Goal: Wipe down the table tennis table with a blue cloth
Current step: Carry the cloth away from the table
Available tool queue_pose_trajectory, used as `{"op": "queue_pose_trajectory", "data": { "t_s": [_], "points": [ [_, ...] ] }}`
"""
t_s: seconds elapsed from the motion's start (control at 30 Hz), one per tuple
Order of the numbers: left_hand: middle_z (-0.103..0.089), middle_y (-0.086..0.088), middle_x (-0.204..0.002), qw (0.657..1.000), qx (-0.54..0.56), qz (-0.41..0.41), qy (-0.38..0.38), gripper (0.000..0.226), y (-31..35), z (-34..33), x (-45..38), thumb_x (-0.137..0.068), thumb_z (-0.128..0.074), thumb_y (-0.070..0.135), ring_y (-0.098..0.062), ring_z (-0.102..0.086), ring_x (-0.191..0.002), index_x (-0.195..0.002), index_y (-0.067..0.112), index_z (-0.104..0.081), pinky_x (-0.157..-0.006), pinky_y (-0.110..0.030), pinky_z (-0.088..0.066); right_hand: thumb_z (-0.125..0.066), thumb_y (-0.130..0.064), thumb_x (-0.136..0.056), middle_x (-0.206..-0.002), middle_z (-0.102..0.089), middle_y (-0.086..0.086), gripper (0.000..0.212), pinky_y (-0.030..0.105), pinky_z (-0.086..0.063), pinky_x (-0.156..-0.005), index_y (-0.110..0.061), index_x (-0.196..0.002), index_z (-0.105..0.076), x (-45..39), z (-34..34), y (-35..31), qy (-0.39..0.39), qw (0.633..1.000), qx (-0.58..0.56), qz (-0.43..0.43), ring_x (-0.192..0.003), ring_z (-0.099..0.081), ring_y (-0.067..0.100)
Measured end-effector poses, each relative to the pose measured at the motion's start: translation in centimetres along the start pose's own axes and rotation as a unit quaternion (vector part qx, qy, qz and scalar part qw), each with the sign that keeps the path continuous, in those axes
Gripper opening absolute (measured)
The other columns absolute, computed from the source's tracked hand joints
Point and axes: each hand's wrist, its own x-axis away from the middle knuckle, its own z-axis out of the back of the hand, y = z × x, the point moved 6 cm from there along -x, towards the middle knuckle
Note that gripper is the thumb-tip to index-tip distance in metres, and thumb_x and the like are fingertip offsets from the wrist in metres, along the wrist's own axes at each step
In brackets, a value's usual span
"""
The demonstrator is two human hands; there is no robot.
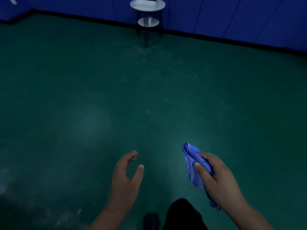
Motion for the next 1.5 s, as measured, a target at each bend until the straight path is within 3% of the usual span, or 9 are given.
{"op": "queue_pose_trajectory", "data": {
  "t_s": [0.1, 0.33, 0.5, 0.67, 0.8, 0.97, 1.17, 1.37, 1.5],
  "points": [
    [-0.062, 0.020, -0.123, 1.000, -0.003, -0.010, -0.015, 0.040, 1.2, -3.1, -10.0, -0.081, -0.066, 0.036, -0.015, -0.059, -0.119, -0.114, 0.056, -0.057, -0.104, -0.036, -0.043, -0.066, -0.029, -0.092, -0.112, -0.065, -0.021, 0.021, 0.001, -0.035, -0.084, -0.032, -0.113, -0.066, -10.4, -0.4, -1.6, 0.004, 1.000, 0.002, 0.004, -0.104, -0.056, -0.008],
    [-0.064, 0.013, -0.121, 0.999, 0.009, 0.029, 0.018, 0.046, 1.6, -9.6, -33.2, -0.088, -0.068, 0.002, -0.004, -0.059, -0.116, -0.111, 0.041, -0.060, -0.110, -0.039, -0.042, -0.067, -0.023, -0.093, -0.111, -0.064, -0.017, 0.022, 0.000, -0.034, -0.083, -0.023, -0.115, -0.066, -36.1, -3.9, -4.6, -0.026, 0.999, -0.013, 0.020, -0.104, -0.054, -0.012],
    [-0.063, 0.017, -0.122, 0.998, -0.005, 0.050, 0.045, 0.042, 4.9, -9.8, -48.9, -0.090, -0.068, 0.008, 0.004, -0.056, -0.117, -0.111, 0.043, -0.059, -0.105, -0.026, -0.041, -0.067, -0.024, -0.094, -0.108, -0.059, -0.026, 0.021, -0.003, -0.033, -0.080, -0.029, -0.113, -0.064, -53.7, -6.1, -10.1, -0.078, 0.996, -0.009, 0.048, -0.102, -0.051, -0.019],
    [-0.062, 0.012, -0.123, 0.995, -0.015, 0.049, 0.083, 0.040, 4.6, -8.7, -65.4, -0.090, -0.065, 0.005, -0.006, -0.058, -0.118, -0.114, 0.037, -0.056, -0.108, -0.031, -0.040, -0.066, -0.025, -0.094, -0.109, -0.061, -0.023, 0.020, -0.003, -0.033, -0.079, -0.028, -0.114, -0.063, -71.0, -10.3, -15.1, -0.104, 0.992, 0.007, 0.066, -0.102, -0.052, -0.015],
    [-0.063, 0.006, -0.123, 0.994, -0.003, 0.038, 0.098, 0.045, 2.1, -8.4, -80.7, -0.089, -0.065, 0.000, -0.007, -0.059, -0.114, -0.115, 0.036, -0.055, -0.106, -0.024, -0.041, -0.066, -0.023, -0.094, -0.109, -0.062, -0.019, 0.020, 0.000, -0.034, -0.080, -0.029, -0.112, -0.062, -85.4, -15.7, -18.9, -0.103, 0.992, 0.006, 0.066, -0.101, -0.054, -0.012],
    [-0.064, 0.010, -0.122, 0.998, -0.002, 0.030, 0.057, 0.043, 2.2, -8.2, -99.8, -0.088, -0.068, 0.005, -0.007, -0.059, -0.117, -0.117, 0.035, -0.057, -0.107, -0.025, -0.039, -0.071, -0.013, -0.090, -0.107, -0.064, -0.022, 0.029, -0.001, -0.035, -0.079, -0.036, -0.103, -0.060, -100.9, -19.0, -25.3, -0.068, 0.996, -0.007, 0.057, -0.097, -0.056, -0.014],
    [-0.063, 0.019, -0.121, 1.000, -0.010, 0.020, 0.003, 0.036, 5.7, -10.1, -120.4, -0.090, -0.070, 0.013, -0.006, -0.059, -0.117, -0.118, 0.030, -0.057, -0.106, -0.025, -0.040, -0.069, -0.020, -0.092, -0.113, -0.065, -0.011, 0.022, 0.003, -0.037, -0.083, -0.022, -0.114, -0.066, -117.8, -19.5, -28.6, -0.047, 0.999, 0.010, 0.008, -0.101, -0.058, -0.005],
    [-0.063, 0.009, -0.123, 0.999, -0.034, 0.008, -0.031, 0.035, 6.6, -16.2, -140.8, -0.089, -0.068, 0.009, -0.008, -0.059, -0.118, -0.120, 0.022, -0.059, -0.106, -0.025, -0.040, -0.069, -0.019, -0.091, -0.113, -0.065, -0.013, 0.022, 0.000, -0.034, -0.084, -0.024, -0.112, -0.066, -137.6, -22.1, -30.3, -0.012, 1.000, -0.012, 0.005, -0.104, -0.054, -0.012],
    [-0.064, 0.005, -0.123, 0.999, -0.043, 0.014, -0.030, 0.035, 8.3, -20.5, -153.5, -0.088, -0.068, 0.002, -0.009, -0.059, -0.115, -0.119, 0.017, -0.060, -0.101, -0.013, -0.039, -0.068, -0.020, -0.092, -0.114, -0.065, -0.012, 0.022, 0.003, -0.036, -0.086, -0.025, -0.113, -0.066, -151.4, -23.0, -31.7, -0.013, 0.999, -0.033, -0.001, -0.104, -0.057, -0.006]
  ]
}}
